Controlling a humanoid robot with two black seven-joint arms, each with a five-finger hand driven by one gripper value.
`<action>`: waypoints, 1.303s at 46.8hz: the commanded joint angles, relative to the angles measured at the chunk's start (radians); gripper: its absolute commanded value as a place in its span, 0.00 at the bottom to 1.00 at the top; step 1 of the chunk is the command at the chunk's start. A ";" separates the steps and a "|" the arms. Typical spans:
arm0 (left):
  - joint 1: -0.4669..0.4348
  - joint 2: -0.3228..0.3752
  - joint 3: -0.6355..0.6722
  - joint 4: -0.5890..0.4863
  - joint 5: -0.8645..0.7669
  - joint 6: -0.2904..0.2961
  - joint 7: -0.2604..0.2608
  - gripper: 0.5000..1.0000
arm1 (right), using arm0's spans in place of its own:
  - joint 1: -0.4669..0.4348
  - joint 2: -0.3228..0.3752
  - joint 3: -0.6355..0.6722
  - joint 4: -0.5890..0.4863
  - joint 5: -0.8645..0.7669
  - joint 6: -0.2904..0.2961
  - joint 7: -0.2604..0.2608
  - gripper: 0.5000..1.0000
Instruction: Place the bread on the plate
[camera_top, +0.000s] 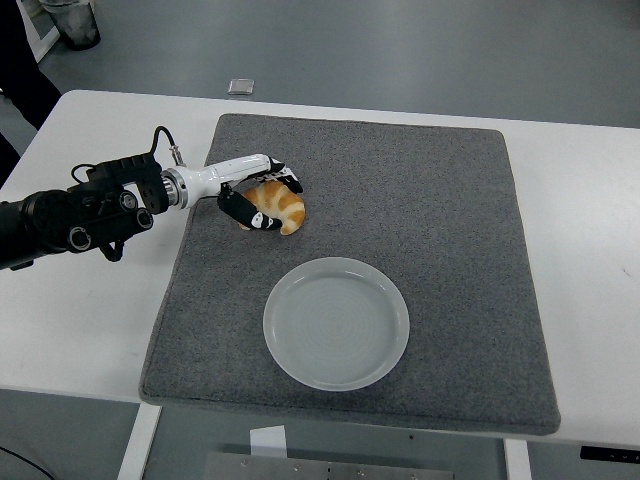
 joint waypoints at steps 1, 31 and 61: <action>-0.006 0.000 0.000 0.000 0.000 0.000 0.000 0.10 | 0.000 0.000 0.000 0.000 0.000 0.000 0.000 0.90; -0.055 0.011 -0.003 -0.006 0.000 0.056 -0.006 0.00 | 0.000 0.000 0.000 0.000 0.000 0.000 0.000 0.90; -0.444 0.226 0.000 -0.024 0.000 -0.192 0.000 0.00 | 0.000 0.000 0.000 0.000 0.000 0.003 0.000 0.90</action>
